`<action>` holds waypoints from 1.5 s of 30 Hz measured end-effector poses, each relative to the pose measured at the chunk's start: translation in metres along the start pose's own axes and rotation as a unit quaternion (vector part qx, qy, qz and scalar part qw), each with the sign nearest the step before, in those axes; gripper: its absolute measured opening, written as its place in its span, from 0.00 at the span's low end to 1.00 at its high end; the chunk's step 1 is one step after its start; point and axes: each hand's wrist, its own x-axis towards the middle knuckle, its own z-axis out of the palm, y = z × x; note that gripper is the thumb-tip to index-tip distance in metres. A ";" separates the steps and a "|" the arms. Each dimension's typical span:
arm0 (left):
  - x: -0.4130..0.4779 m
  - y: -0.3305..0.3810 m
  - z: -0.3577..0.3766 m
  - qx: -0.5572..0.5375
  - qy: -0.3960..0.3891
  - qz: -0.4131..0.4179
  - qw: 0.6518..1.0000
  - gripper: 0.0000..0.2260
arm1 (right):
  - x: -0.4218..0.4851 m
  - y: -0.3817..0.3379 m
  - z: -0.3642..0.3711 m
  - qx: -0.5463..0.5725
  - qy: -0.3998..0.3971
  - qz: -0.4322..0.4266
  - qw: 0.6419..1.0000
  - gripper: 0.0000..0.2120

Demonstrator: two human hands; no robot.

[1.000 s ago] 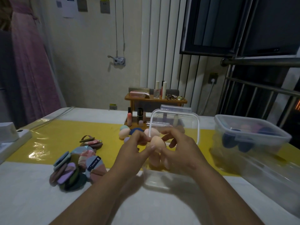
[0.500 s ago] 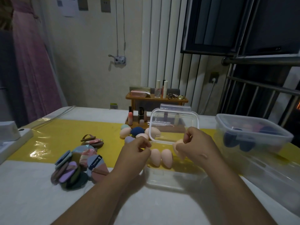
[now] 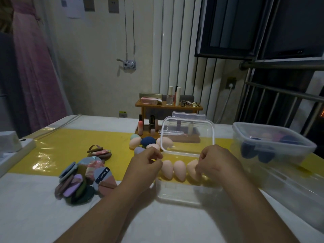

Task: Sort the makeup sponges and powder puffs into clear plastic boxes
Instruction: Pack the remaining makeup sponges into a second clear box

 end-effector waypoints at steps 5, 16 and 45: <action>0.000 -0.002 0.001 0.004 0.006 0.007 1.000 0.10 | 0.003 0.000 0.003 -0.024 -0.002 0.003 1.000 0.06; -0.001 0.000 0.000 -0.004 0.006 -0.002 1.000 0.10 | 0.002 -0.002 0.011 -0.072 -0.004 -0.028 0.997 0.07; 0.003 -0.001 0.000 -0.033 0.018 -0.011 0.999 0.07 | 0.005 -0.008 0.028 -0.006 0.094 -0.119 0.988 0.14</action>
